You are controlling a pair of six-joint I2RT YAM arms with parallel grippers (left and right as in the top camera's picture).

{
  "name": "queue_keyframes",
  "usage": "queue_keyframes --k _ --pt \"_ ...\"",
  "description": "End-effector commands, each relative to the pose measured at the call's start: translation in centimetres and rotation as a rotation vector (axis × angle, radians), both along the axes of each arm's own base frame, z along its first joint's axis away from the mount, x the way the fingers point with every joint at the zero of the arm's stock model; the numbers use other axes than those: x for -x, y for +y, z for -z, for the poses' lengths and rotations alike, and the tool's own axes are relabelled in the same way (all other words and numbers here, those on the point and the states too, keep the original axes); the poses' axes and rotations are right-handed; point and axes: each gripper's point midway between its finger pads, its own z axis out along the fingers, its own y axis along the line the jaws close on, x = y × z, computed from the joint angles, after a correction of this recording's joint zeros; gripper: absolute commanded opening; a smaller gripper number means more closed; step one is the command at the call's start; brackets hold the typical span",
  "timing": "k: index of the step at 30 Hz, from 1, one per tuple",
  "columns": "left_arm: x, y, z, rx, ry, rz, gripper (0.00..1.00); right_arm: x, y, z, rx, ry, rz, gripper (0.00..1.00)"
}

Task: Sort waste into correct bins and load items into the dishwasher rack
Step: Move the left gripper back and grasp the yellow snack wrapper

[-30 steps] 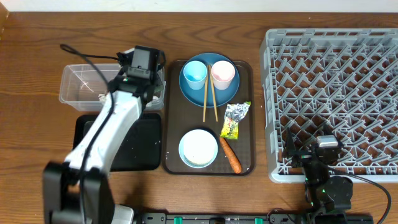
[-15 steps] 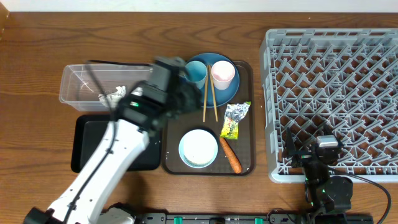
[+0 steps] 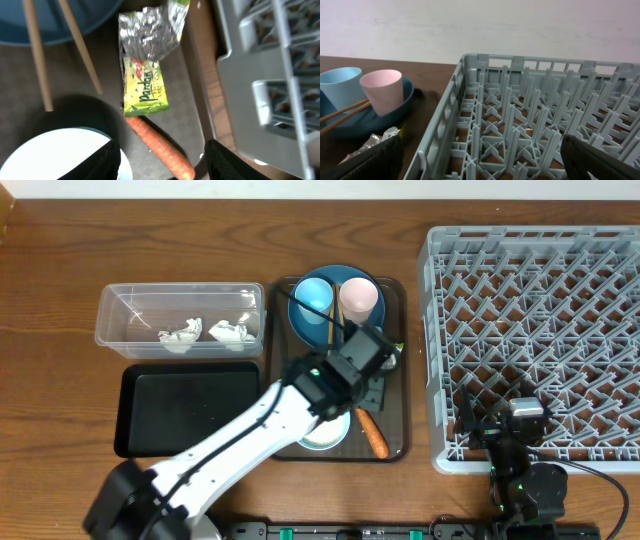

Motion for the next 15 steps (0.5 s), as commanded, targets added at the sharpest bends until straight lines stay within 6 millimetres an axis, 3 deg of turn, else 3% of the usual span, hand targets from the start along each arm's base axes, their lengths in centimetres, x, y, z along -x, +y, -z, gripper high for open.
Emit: queue_keyframes --k 1,8,15 --pt "-0.4 -0.3 1.3 -0.046 -0.004 0.005 0.56 0.0 -0.5 0.2 0.011 0.006 0.020 0.99" --pt "-1.1 -1.1 4.8 -0.083 0.031 0.004 0.56 0.0 -0.5 0.2 0.011 0.006 0.020 0.99" --pt "-1.8 -1.9 6.4 -0.082 0.029 0.004 0.56 0.0 -0.5 0.2 0.011 0.006 0.020 0.99"
